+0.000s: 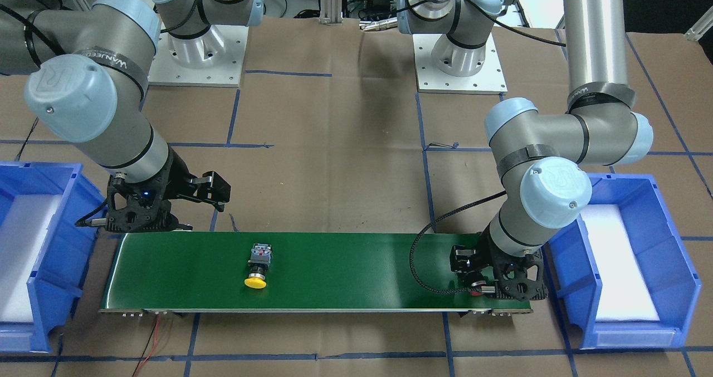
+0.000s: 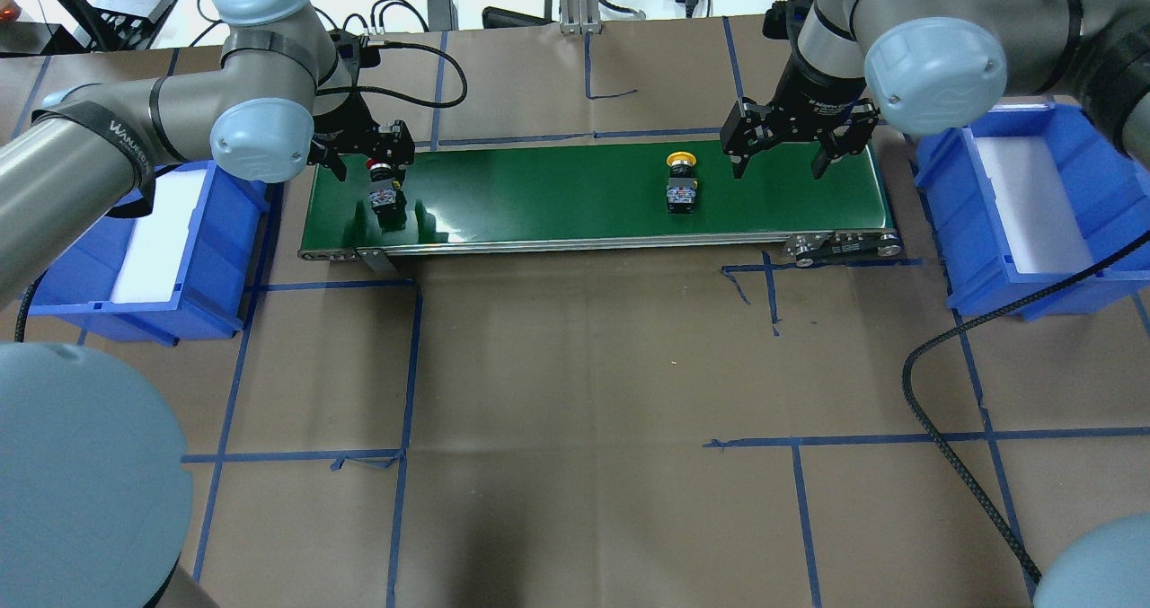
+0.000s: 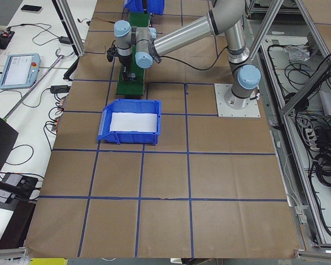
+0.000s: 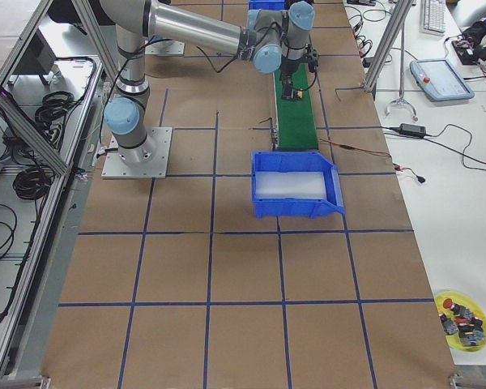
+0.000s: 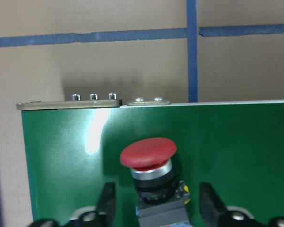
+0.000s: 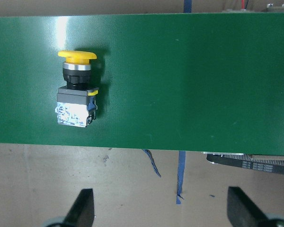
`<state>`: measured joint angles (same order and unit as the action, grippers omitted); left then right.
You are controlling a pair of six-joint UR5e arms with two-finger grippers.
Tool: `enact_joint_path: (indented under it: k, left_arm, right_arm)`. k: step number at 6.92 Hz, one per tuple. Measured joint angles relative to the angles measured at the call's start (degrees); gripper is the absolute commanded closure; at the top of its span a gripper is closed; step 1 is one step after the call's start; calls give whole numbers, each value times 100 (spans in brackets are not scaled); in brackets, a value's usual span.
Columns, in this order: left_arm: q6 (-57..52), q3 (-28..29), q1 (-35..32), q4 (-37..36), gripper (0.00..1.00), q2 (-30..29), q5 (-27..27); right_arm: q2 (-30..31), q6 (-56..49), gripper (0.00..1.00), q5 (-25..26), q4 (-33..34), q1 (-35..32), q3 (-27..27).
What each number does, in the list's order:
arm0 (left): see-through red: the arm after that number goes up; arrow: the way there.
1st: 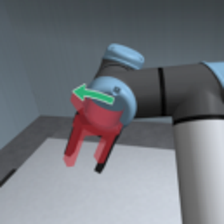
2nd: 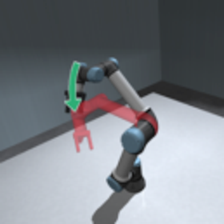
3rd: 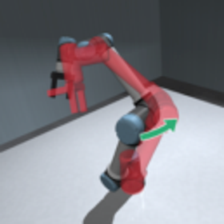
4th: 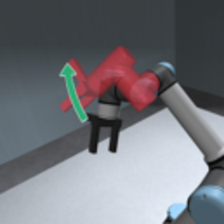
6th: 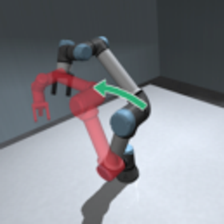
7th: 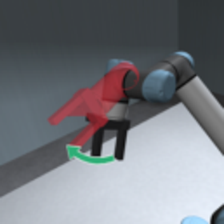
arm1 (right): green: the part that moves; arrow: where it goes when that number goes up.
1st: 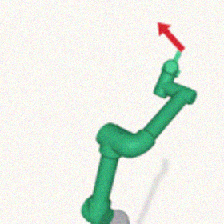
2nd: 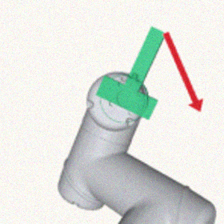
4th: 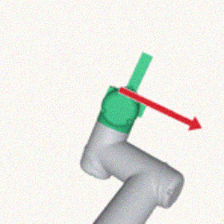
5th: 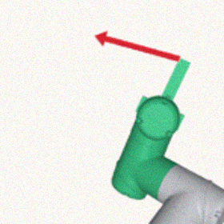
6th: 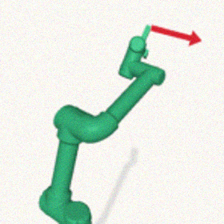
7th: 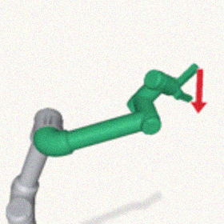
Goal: Transport two buttons from left to right
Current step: 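Raise the left gripper while the right gripper lowers onto the yellow button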
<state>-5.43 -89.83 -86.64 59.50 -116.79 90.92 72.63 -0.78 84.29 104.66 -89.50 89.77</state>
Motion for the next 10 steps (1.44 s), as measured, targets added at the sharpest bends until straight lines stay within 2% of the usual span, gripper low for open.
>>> enact_joint_path:
  k: [3, 7, 10]
  left_arm:
    - [-22, 247, 11, 852, 0, 562, -3]
    - [-85, 444, 12, 2458, 0, 1725, -56]
    - [-3, 248, -155, 2905, 0, 2291, -29]
  right_arm:
    - [-450, 347, 0, -7, 175, 2, -438]
    - [-719, 394, 0, -10, 710, -11, -417]
    - [-952, 382, 0, 1, 724, -28, -390]
